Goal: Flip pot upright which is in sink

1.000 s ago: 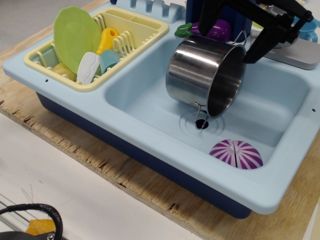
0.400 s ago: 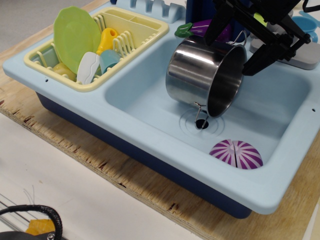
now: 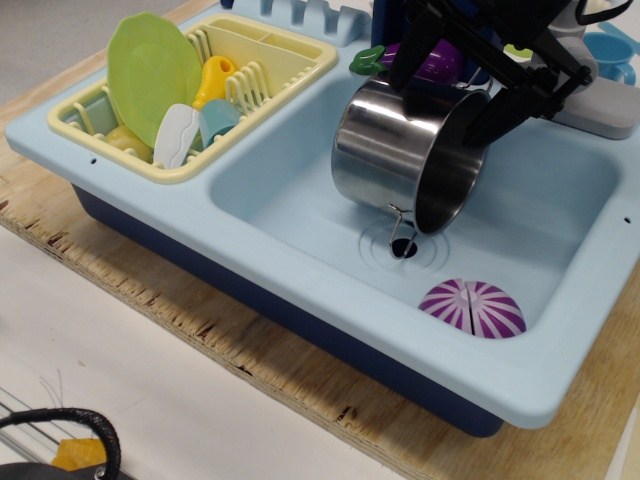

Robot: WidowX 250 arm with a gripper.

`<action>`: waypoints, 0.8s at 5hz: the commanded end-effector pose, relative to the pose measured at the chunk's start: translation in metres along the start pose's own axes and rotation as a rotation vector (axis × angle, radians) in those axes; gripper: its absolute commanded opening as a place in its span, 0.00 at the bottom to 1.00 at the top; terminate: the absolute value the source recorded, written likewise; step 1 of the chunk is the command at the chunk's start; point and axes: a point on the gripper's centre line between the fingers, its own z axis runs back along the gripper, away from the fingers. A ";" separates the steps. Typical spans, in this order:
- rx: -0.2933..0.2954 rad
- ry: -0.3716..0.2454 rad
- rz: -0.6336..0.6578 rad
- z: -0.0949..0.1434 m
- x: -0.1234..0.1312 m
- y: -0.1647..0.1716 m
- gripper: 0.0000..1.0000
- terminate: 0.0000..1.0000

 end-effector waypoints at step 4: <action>-0.079 -0.062 0.079 -0.009 0.005 0.018 0.00 0.00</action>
